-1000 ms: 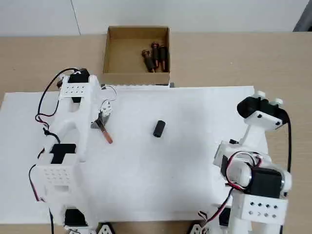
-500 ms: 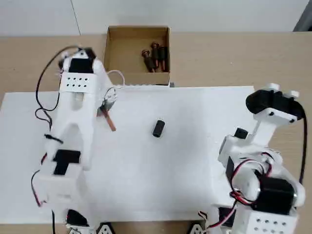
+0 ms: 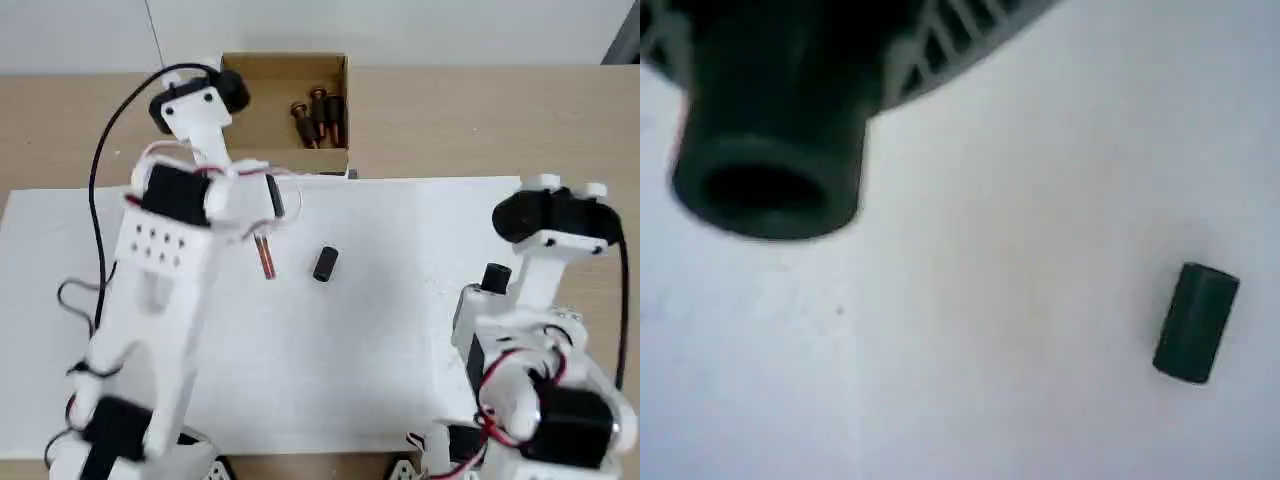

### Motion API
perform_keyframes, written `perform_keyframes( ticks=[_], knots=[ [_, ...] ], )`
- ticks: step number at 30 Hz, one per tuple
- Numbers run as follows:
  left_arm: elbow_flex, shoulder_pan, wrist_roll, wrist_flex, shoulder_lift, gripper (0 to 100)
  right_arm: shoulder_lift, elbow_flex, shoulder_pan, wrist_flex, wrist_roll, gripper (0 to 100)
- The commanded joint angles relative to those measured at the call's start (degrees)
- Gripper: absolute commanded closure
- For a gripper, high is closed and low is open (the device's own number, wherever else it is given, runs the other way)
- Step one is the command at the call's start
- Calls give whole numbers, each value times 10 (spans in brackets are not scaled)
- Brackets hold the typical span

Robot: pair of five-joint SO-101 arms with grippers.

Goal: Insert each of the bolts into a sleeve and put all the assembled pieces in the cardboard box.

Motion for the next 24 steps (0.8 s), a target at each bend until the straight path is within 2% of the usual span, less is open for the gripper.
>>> perform_keyframes(
  ticks=[1, 6, 13, 24],
  knots=[
    [59, 7, -4, -27, -103, 995, -29, 6, -1, -8, 22, 995],
    [195, 4, -16, -105, -210, 995, -83, 84, -36, -26, 25, 995],
    [377, 4, -16, -220, -361, 995, -173, 199, -100, -115, 25, 995],
    [564, 4, -78, -345, -537, 995, -291, 344, -220, -200, 23, 995]
  ],
)
